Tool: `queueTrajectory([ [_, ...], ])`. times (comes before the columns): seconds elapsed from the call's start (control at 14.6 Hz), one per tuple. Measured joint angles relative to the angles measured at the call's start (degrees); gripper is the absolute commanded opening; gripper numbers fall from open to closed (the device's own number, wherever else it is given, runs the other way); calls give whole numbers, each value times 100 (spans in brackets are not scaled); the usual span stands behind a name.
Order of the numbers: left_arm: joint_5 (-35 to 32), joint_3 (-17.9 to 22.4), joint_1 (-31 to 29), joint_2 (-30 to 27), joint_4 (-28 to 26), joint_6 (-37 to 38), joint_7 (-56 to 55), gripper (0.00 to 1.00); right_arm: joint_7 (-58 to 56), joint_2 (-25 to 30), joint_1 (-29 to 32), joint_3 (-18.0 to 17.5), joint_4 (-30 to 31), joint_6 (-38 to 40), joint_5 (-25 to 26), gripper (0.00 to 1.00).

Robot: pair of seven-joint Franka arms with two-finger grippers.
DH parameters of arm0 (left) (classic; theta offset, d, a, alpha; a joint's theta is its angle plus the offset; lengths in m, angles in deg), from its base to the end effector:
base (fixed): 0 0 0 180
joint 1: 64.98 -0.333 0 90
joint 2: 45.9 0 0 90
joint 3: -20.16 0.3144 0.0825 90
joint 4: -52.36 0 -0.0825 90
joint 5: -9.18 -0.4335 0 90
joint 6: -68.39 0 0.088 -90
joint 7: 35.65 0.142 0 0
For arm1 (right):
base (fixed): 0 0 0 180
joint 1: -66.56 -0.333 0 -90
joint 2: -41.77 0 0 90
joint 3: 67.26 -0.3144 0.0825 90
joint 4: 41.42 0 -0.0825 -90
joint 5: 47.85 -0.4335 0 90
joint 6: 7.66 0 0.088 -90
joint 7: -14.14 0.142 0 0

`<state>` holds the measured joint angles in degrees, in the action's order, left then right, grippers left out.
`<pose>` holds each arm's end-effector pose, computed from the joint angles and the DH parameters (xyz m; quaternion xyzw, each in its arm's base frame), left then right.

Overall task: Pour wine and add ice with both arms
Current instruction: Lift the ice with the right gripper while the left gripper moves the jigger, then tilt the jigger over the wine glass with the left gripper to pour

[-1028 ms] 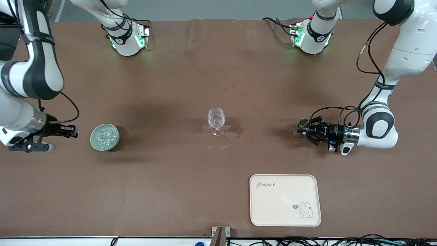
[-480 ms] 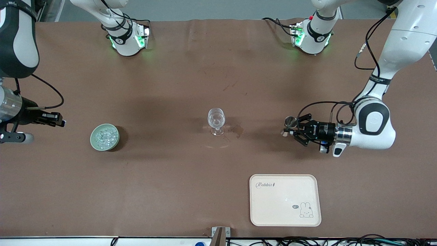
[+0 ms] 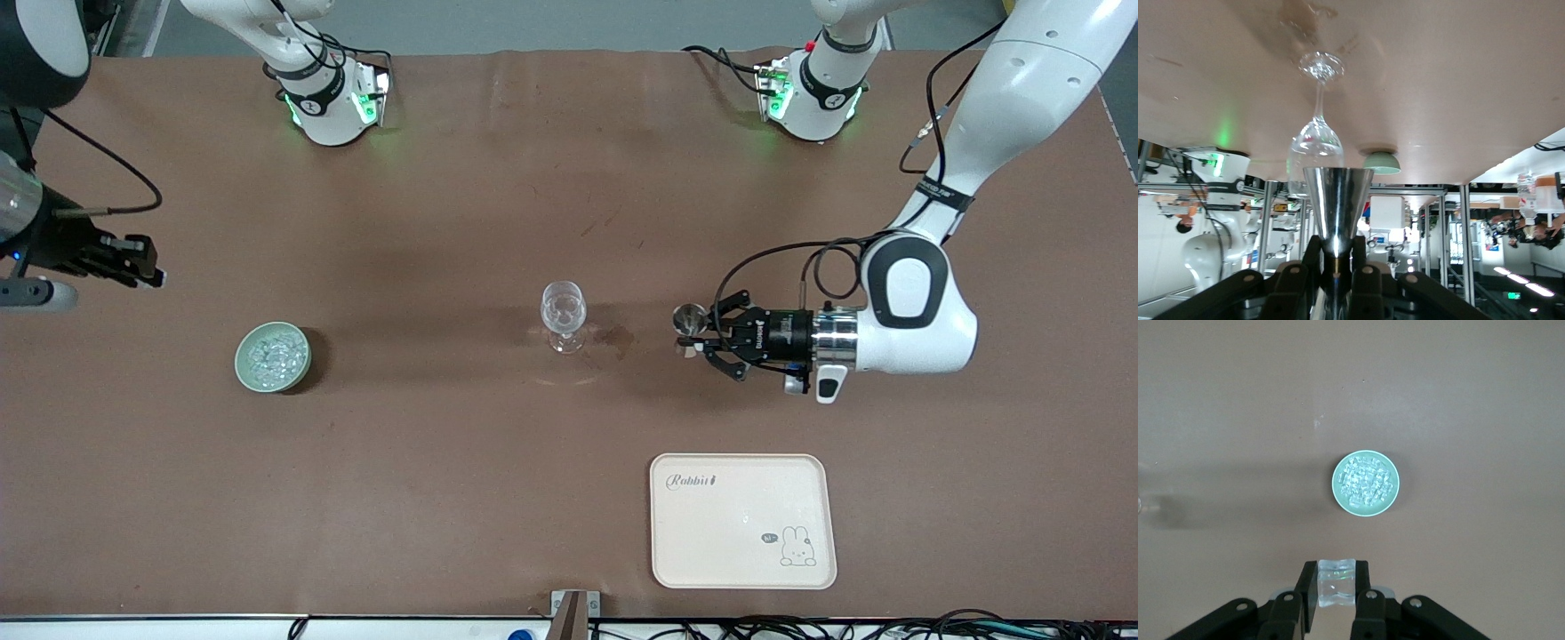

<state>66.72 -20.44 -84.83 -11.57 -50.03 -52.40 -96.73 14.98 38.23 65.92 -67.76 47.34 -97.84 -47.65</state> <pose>0.6406 -0.2775 0.2642 0.6227 0.5444 -0.4339 0.3572 0.6208 0.0117 0.5616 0.9998 0.0027 -0.0185 0.0018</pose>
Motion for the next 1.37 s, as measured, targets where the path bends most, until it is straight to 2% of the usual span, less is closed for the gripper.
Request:
queueTrajectory([
  [0.21,0,-81,354,-115,-4,-558,-388,1,-1,220,0,10,137,106,0,10],
  [0.55,-179,-88,978,-351,-57,-1269,-904,1,-4,256,12,62,41,133,0,10],
  [1.1,-2158,-90,1531,-485,-116,-1698,-2683,1,-16,261,12,61,-103,338,0,10],
  [1.37,-3148,-92,1572,-578,-76,-1708,-3621,1,-54,261,12,59,-100,399,0,10],
])
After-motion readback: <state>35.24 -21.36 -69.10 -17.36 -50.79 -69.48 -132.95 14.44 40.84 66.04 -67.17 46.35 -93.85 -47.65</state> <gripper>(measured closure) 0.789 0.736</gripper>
